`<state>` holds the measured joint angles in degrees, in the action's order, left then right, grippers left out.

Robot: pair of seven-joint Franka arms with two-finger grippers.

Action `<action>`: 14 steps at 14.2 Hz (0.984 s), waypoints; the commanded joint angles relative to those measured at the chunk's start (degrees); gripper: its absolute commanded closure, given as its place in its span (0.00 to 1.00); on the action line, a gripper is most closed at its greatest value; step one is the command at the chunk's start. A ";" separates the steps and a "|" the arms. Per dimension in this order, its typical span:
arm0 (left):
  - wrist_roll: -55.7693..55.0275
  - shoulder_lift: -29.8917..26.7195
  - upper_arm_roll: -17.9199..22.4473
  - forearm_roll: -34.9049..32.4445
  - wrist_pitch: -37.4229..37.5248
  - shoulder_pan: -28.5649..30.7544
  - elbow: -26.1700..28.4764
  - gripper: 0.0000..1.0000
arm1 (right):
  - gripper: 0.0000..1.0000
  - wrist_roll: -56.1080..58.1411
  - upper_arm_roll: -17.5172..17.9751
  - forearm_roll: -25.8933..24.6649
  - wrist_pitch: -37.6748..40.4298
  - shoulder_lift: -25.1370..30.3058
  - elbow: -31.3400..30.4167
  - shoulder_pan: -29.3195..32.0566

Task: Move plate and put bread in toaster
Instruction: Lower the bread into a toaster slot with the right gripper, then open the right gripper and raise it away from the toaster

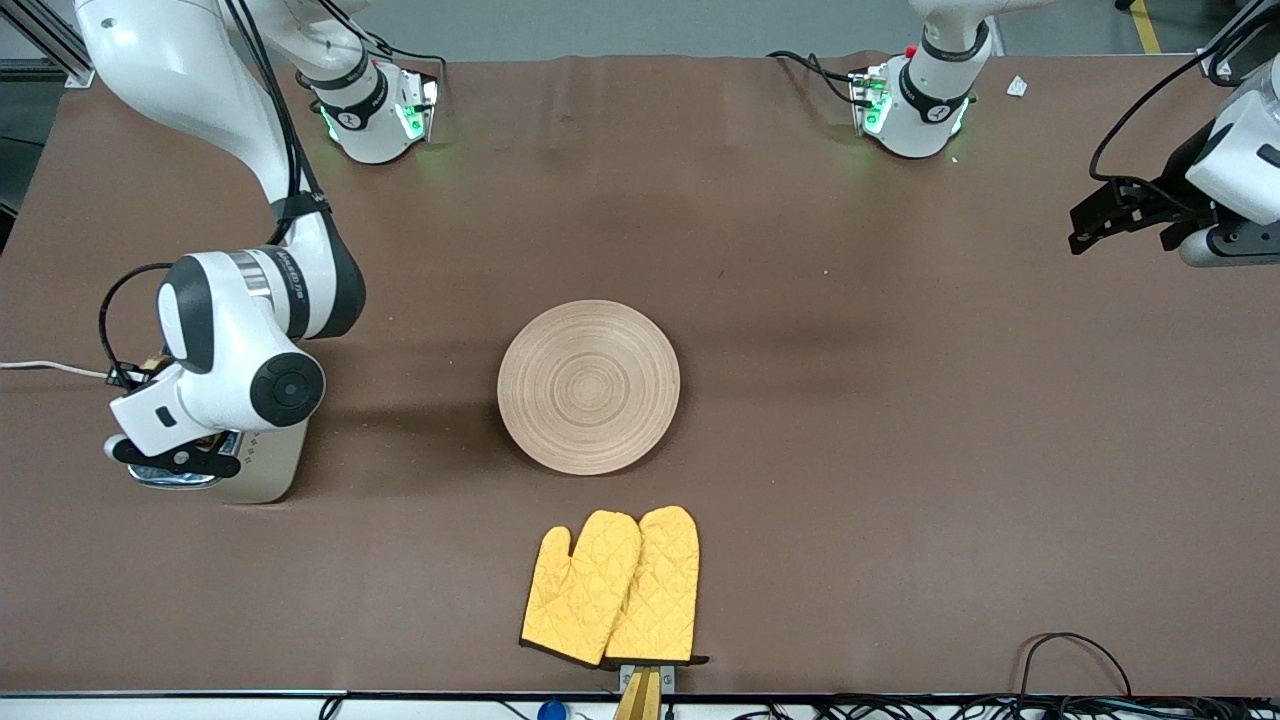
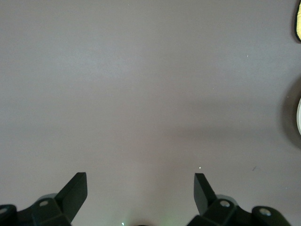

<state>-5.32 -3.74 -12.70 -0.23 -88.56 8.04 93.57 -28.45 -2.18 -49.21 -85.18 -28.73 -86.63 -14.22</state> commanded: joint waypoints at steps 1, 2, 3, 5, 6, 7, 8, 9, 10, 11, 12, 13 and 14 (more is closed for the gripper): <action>0.04 0.04 -0.22 -0.03 0.75 0.31 -0.59 0.00 | 1.00 -0.20 0.95 -1.15 -1.57 2.36 -3.72 0.95; 0.13 0.04 -0.22 -0.21 0.75 0.31 -0.59 0.00 | 1.00 -0.20 0.95 -1.15 -1.57 2.28 -3.81 1.04; 0.13 0.04 -0.22 -0.21 0.75 0.31 -0.59 0.00 | 1.00 -0.20 0.95 -1.06 -1.66 2.19 -3.81 1.04; 0.13 0.04 -0.22 -0.21 0.67 0.31 -0.59 0.00 | 0.80 -0.29 0.95 -0.71 -1.57 2.10 -3.72 1.04; 0.13 0.04 -0.22 -0.21 0.67 0.31 -0.59 0.00 | 0.59 -0.72 0.95 -0.63 -1.40 1.93 -3.64 1.04; 0.13 0.04 -0.22 -0.21 0.67 0.31 -0.59 0.00 | 0.46 -1.77 0.95 -0.45 -1.39 1.75 -3.55 1.04; 0.13 0.04 -0.22 -0.21 0.67 0.31 -0.59 0.00 | 0.39 -2.39 1.03 -0.36 -1.48 1.14 -3.55 0.78; 0.13 0.04 -0.22 -0.21 0.67 0.31 -0.59 0.00 | 0.33 -2.40 1.04 0.25 -1.66 1.05 -3.46 0.78; 0.13 0.04 -0.22 -0.21 0.67 0.31 -0.67 0.00 | 0.24 -2.40 1.04 0.69 -1.75 0.96 -3.37 0.86; 0.13 0.04 -0.22 -0.21 0.67 0.31 -0.67 0.00 | 0.14 -2.31 1.04 0.69 -1.75 0.96 -3.20 1.04; 0.13 -0.04 -0.14 -0.21 0.67 0.31 -0.67 0.00 | 0.06 -2.31 1.04 0.69 -1.66 0.96 -3.11 1.04; 0.22 -0.04 -0.22 -0.21 0.67 0.31 -0.67 0.00 | 0.00 -2.22 1.12 1.13 -1.66 1.05 -2.50 1.13; 0.31 0.04 -0.22 -0.21 0.67 0.31 -0.67 0.00 | 0.00 -1.70 1.21 2.87 -1.57 1.13 -1.45 1.04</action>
<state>-5.32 -3.74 -12.68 -0.23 -88.56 8.04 93.57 -29.74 -2.00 -48.40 -86.49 -28.82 -88.27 -14.15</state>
